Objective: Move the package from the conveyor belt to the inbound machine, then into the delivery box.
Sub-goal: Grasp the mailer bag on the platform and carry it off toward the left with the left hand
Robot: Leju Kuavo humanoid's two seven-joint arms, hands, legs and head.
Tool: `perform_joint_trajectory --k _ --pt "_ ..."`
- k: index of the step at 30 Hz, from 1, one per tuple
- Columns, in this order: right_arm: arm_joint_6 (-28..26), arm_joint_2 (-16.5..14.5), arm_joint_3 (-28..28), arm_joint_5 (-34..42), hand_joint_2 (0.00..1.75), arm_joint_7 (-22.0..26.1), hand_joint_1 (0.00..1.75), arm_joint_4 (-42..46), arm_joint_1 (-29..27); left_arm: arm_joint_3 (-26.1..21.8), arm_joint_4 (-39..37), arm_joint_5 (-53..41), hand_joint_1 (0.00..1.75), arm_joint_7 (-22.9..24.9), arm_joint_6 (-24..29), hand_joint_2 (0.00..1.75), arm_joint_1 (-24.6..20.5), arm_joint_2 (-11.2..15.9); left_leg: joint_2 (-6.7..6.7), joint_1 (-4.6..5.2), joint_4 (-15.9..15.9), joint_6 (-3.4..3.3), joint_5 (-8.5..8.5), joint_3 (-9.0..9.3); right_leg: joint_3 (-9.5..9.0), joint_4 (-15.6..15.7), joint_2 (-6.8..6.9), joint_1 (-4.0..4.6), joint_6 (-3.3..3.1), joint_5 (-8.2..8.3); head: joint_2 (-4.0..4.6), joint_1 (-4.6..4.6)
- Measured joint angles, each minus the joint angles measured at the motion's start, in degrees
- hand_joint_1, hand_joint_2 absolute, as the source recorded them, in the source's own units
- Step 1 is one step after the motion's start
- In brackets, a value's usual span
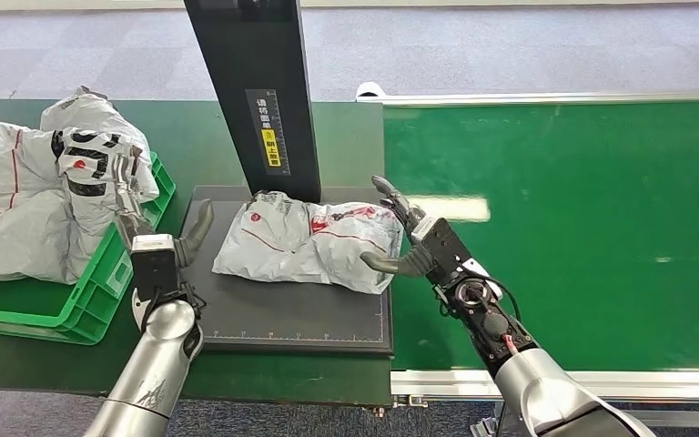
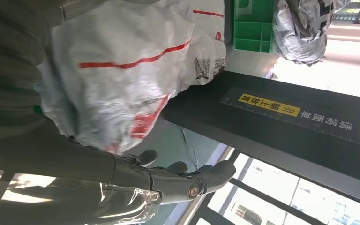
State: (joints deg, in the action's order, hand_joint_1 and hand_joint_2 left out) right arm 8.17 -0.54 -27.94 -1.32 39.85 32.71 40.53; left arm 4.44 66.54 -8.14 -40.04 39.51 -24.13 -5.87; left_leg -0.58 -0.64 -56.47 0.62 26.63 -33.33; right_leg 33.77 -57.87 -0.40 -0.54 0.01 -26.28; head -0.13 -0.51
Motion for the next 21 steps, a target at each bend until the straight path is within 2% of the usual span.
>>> perform_joint_trajectory --k 8,12,14,16,21 --pt "0.0 0.7 0.0 0.6 1.75 0.0 0.0 0.4 -0.4 -3.7 2.1 -0.6 0.0 0.0 0.3 1.75 0.1 -0.7 0.0 0.0 0.0 0.0 0.0 0.0 0.0 0.0 0.0 0.0 0.0 0.0 0.01 0.01" --pt "0.3 0.9 0.4 2.2 1.75 0.0 0.0 1.1 -0.8 -3.2 2.0 4.0 0.0 0.0 -1.4 1.75 0.1 -0.7 -0.01 0.0 0.0 0.0 0.0 0.0 0.02 0.0 0.0 0.0 0.0 0.0 0.01 -0.01" --pt "-0.1 1.2 1.1 3.9 1.75 0.0 0.0 2.3 -1.5 -1.4 0.8 7.1 0.0 0.0 -7.0 1.75 0.0 -0.3 -0.03 0.0 0.0 0.0 0.0 0.0 0.01 0.0 0.03 -0.01 0.0 0.0 0.0 0.0" --pt "-1.7 1.4 2.4 5.8 1.75 0.0 0.0 4.4 -2.3 1.4 -1.6 8.5 0.0 0.0 -15.2 1.75 -0.1 0.5 -0.03 0.01 0.0 0.0 0.0 0.0 0.0 0.0 0.05 -0.01 0.0 0.0 0.0 0.01" --pt "-10.5 1.7 6.8 10.3 1.75 -0.6 0.0 11.0 -5.4 8.2 -8.7 14.5 0.0 2.5 -36.9 1.75 -0.2 2.1 0.02 0.02 0.0 0.0 0.01 0.0 0.02 0.0 0.0 -0.02 0.0 0.0 -0.01 0.0"
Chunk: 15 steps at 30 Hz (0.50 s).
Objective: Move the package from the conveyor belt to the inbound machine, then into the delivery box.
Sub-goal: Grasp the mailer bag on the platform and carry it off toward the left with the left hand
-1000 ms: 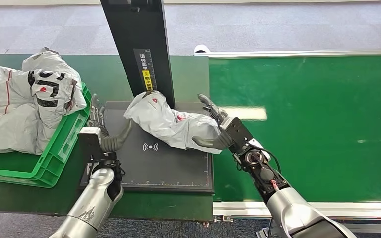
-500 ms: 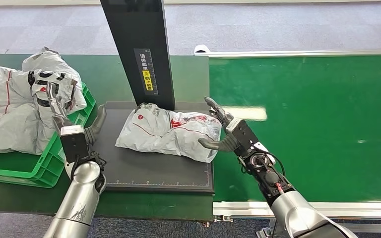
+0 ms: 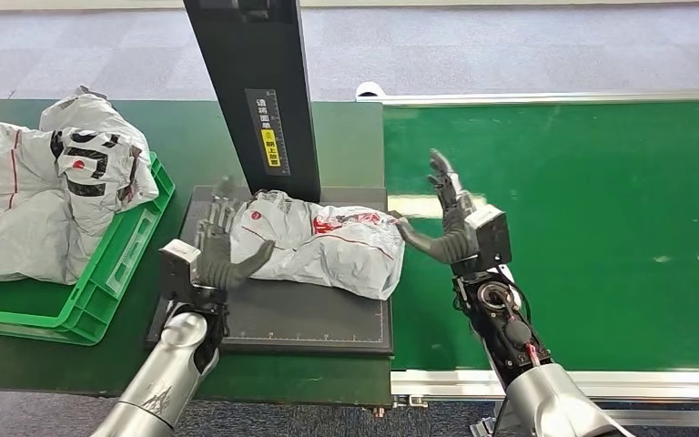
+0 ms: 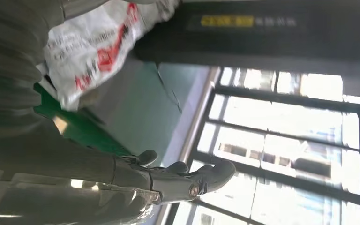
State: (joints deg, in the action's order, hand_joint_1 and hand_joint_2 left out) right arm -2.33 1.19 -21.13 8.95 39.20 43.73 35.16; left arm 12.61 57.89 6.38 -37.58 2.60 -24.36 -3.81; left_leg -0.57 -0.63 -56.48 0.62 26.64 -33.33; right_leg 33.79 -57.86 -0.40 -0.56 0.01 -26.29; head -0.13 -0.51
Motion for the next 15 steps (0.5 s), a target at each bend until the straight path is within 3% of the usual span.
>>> perform_joint_trajectory --k 2,4,15 --pt "-2.8 0.0 1.8 2.2 1.75 -1.6 0.0 2.2 -1.1 1.5 -2.5 4.3 0.0 2.5 -8.7 1.75 -0.1 0.4 -0.01 0.0 0.0 0.0 0.0 0.0 0.01 0.0 0.0 0.0 0.0 0.0 0.0 0.0" --pt "-4.0 0.1 3.0 3.9 1.75 -2.9 0.0 3.9 -2.3 2.4 -4.5 6.9 0.0 4.3 -13.2 1.75 -0.3 0.6 -0.01 -0.01 0.0 0.0 0.0 0.0 0.02 0.0 0.0 0.01 0.0 0.0 0.01 -0.01" --pt "-4.6 0.3 4.8 5.4 1.75 -3.7 0.0 7.8 -5.1 4.4 -8.8 7.9 0.0 5.5 -14.6 1.75 -1.7 1.1 -0.01 -0.01 0.0 0.0 0.0 0.0 0.01 0.0 0.0 0.02 0.0 0.0 0.01 0.01"
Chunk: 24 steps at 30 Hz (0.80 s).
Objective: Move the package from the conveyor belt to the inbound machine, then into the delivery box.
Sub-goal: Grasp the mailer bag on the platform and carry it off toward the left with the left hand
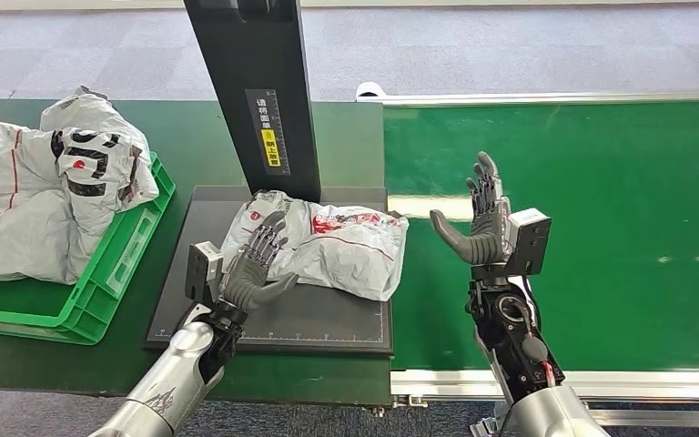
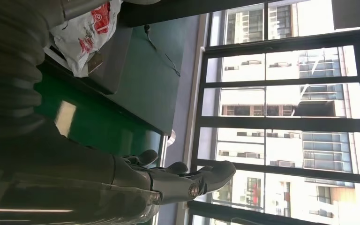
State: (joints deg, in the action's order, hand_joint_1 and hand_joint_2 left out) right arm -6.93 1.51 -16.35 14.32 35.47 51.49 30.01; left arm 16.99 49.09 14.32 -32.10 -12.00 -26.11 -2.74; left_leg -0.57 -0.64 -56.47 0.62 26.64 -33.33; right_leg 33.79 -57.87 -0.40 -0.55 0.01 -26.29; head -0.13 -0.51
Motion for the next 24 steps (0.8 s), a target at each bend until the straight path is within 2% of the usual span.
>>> perform_joint_trajectory --k 5,7,9,12,14,16,20,24 --pt "0.5 0.1 0.2 1.5 1.75 -1.2 0.0 0.3 -0.7 0.3 -0.6 0.5 0.0 0.9 0.1 1.75 -0.3 0.1 -0.01 0.0 0.0 0.0 0.0 0.0 0.0 0.0 0.0 0.0 0.0 0.0 -0.01 0.0" --pt "1.6 0.1 0.2 2.3 1.75 -2.4 0.0 0.3 -1.3 0.4 -0.8 0.1 0.0 1.3 1.8 1.75 -0.6 0.1 0.0 0.0 0.0 0.0 0.0 0.0 0.01 0.0 0.0 0.0 0.0 0.0 0.0 -0.01" --pt "2.6 0.1 0.0 2.5 1.75 -3.2 0.0 0.3 -1.8 0.8 -0.8 -3.3 0.0 1.1 7.0 1.75 -1.4 0.1 -0.01 -0.01 0.0 0.0 0.0 0.0 0.01 0.0 0.01 0.0 0.0 0.0 0.01 -0.01" --pt "3.9 0.1 -0.7 2.0 1.75 -4.0 0.0 0.2 -2.5 2.9 -1.3 -13.5 0.0 2.0 19.2 1.75 -3.6 0.1 -0.03 -0.01 0.0 0.0 -0.01 -0.01 -0.01 0.0 0.02 0.01 0.0 0.0 0.01 -0.01" --pt "5.2 0.0 -1.5 1.1 1.75 -4.8 0.0 -0.2 -2.6 5.1 -2.2 -22.2 0.0 4.3 26.2 1.75 -5.9 0.1 -0.03 -0.01 0.0 -0.01 -0.01 -0.01 -0.02 0.0 0.02 0.01 0.0 0.0 0.01 -0.01" --pt "7.1 0.0 -2.6 0.3 1.75 -5.8 0.0 -0.9 -2.6 7.8 -3.6 -30.8 0.0 7.3 30.0 1.75 -8.2 0.2 -0.02 -0.01 0.0 -0.01 -0.01 -0.01 -0.03 0.0 0.02 0.01 0.0 0.0 0.01 0.0" --pt "11.2 -0.3 -4.2 0.1 1.75 -7.1 0.0 -3.6 -1.9 14.1 -6.1 -44.4 0.0 12.9 29.3 1.75 -11.4 0.2 -0.03 0.0 0.0 -0.01 -0.01 -0.01 -0.04 0.0 0.02 0.0 0.0 0.0 0.0 -0.02" --pt "12.8 -0.5 -4.7 0.2 1.75 -7.8 0.0 -5.7 -1.0 18.5 -7.5 -51.7 0.0 16.6 25.7 1.75 -12.4 0.1 -0.02 0.0 0.0 -0.01 0.0 -0.01 -0.01 0.0 0.01 0.0 0.0 0.0 0.0 -0.01"
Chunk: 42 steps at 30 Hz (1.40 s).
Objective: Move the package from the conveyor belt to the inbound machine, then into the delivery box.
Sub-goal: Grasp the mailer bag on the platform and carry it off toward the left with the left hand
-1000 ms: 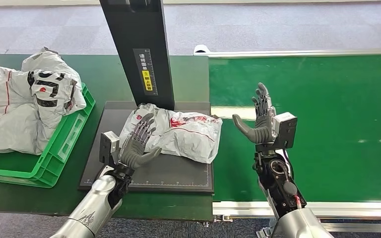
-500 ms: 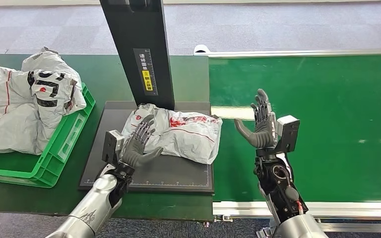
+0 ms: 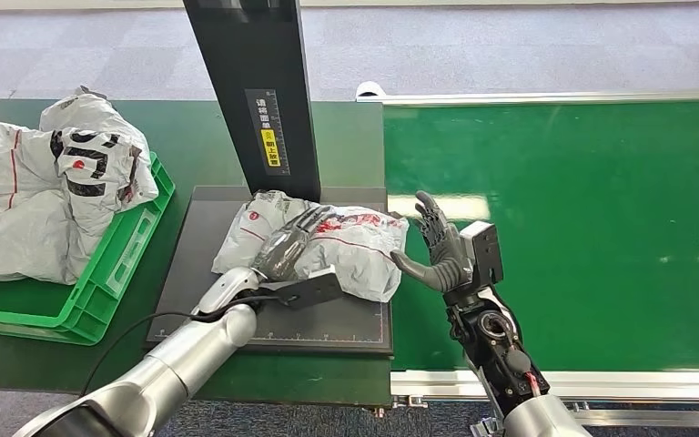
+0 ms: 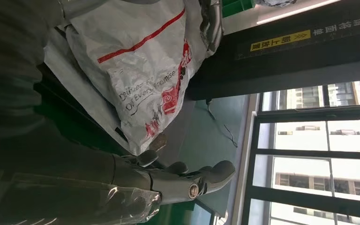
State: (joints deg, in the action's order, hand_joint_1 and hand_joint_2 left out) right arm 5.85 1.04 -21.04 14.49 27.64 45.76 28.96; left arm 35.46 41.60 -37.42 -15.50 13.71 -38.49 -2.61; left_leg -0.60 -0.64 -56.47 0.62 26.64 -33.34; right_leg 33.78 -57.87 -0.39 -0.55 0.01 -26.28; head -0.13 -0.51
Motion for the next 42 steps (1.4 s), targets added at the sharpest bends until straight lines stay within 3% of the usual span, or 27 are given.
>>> perform_joint_trajectory --k 11,30,32,34,37,42 --pt "0.7 0.1 0.0 -1.3 1.75 -0.7 0.0 -2.6 0.1 2.1 -5.0 -7.3 0.0 4.2 -12.2 1.75 -3.1 -1.4 -0.04 -0.01 0.0 0.0 0.0 0.13 -0.21 0.0 0.01 0.01 0.0 0.0 0.0 0.01" --pt "1.0 0.1 0.0 -1.4 1.75 -0.8 0.0 -4.2 0.3 2.1 -7.5 -8.2 0.0 4.4 -13.7 1.75 -4.6 -2.2 -0.04 0.0 0.0 -0.01 -0.01 0.5 -0.58 0.0 0.01 0.0 0.0 0.0 0.01 0.0" --pt "1.1 0.1 0.0 -1.5 1.75 -0.8 0.0 -4.4 0.5 2.4 -8.0 -9.6 0.7 4.5 -15.8 1.75 -5.3 -2.3 -0.04 0.0 0.0 -0.01 -0.01 0.53 -0.63 0.0 0.02 0.0 0.0 0.0 0.0 0.0" --pt "1.1 0.0 0.0 -1.6 1.75 -0.9 0.0 -4.7 0.9 2.8 -8.8 -10.7 1.54 4.8 -17.4 1.75 -6.1 -2.6 -0.04 0.0 0.0 -0.01 -0.01 0.6 -0.7 0.0 0.03 0.0 0.0 0.0 0.0 0.0" --pt "0.9 -0.3 0.1 -1.9 1.75 -1.0 0.0 -4.9 1.3 3.0 -9.8 -11.3 1.74 5.6 -15.6 1.75 -6.3 -2.9 -0.03 0.0 0.0 -0.01 0.0 0.66 -0.74 0.0 0.03 0.0 0.0 0.0 0.01 0.0" --pt "0.5 -0.5 0.2 -2.2 1.75 -1.2 0.0 -5.0 1.3 1.5 -10.0 -10.6 1.75 7.4 -8.7 1.75 -5.5 -2.9 0.0 -0.01 0.0 -0.01 -0.01 0.67 -0.72 0.0 0.01 0.01 0.0 0.0 -0.01 0.01"
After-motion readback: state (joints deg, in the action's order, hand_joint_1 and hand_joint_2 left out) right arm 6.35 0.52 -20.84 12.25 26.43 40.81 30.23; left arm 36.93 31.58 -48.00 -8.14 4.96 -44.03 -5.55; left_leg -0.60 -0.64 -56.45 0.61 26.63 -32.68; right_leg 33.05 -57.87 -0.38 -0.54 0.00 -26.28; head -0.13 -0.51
